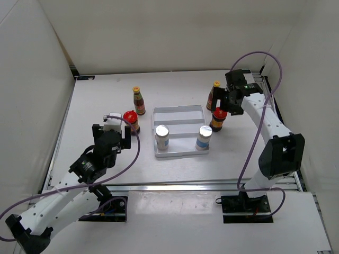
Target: Organize the condiment bottles
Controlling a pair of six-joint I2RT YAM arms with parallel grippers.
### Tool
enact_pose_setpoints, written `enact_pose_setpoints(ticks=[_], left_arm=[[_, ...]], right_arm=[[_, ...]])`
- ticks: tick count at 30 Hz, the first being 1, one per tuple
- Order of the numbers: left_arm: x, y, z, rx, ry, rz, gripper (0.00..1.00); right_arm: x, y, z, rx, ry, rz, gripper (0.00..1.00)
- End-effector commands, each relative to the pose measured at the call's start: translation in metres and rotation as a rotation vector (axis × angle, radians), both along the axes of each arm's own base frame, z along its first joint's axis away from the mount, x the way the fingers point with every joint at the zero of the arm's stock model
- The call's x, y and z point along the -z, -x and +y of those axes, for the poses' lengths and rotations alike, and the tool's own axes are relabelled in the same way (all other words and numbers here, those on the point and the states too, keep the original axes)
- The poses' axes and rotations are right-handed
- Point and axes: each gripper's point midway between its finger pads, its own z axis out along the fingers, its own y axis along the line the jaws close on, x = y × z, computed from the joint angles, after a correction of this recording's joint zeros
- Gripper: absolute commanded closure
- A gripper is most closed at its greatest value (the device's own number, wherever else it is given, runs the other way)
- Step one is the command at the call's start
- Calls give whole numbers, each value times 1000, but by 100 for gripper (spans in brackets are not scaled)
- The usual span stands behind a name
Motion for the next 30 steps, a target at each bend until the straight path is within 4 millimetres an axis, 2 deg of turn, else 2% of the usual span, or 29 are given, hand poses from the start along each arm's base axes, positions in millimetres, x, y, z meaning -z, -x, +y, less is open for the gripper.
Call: enact_pose_setpoints(ticks=[1, 8, 11, 12, 14, 15, 16, 17, 18, 19, 21, 22, 23, 26, 28, 30], left_arm=[[1, -6, 3, -32, -35, 5, 0], [-5, -5, 7, -49, -26, -17, 0], [-6, -5, 11, -70, -34, -23, 0], [-6, -5, 11, -70, -34, -23, 0], [-6, -5, 11, -70, -34, -23, 0], [-6, -5, 11, -70, -34, -23, 0], [-6, -5, 11, -70, -34, -23, 0], [-6, -5, 11, -70, -34, -23, 0], [-6, -5, 11, -70, -34, -23, 0], [-6, -5, 11, -70, -34, -23, 0], [-6, -5, 11, -70, -34, -23, 0], [-6, -5, 11, -70, -34, -23, 0], [-6, -5, 11, -70, -34, -23, 0], [-6, -5, 11, -70, -34, -23, 0], [-2, -4, 13, -78, -43, -19, 0], [-2, -4, 13, -78, -43, -19, 0]], right_arm=[[9, -6, 8, -23, -2, -3, 0], [37, -9, 5, -4, 26, 45, 0], [46, -6, 7, -11, 19, 67, 8], [50, -5, 11, -22, 23, 77, 16], [50, -6, 9, -17, 30, 75, 20], [53, -4, 7, -11, 44, 81, 29], [53, -3, 10, -20, 45, 81, 33], [53, -5, 5, -6, 69, 74, 41], [53, -5, 5, -6, 70, 74, 41], [46, -7, 4, 8, 85, 48, 52], [42, -8, 1, 17, 120, 37, 61], [38, -5, 1, 17, 141, 30, 71], [25, -7, 3, 17, 153, -2, 75], [-3, -9, 3, 27, 189, -72, 87], [-30, -13, 9, 25, 184, -142, 90], [-44, -12, 9, 17, 194, -166, 93]])
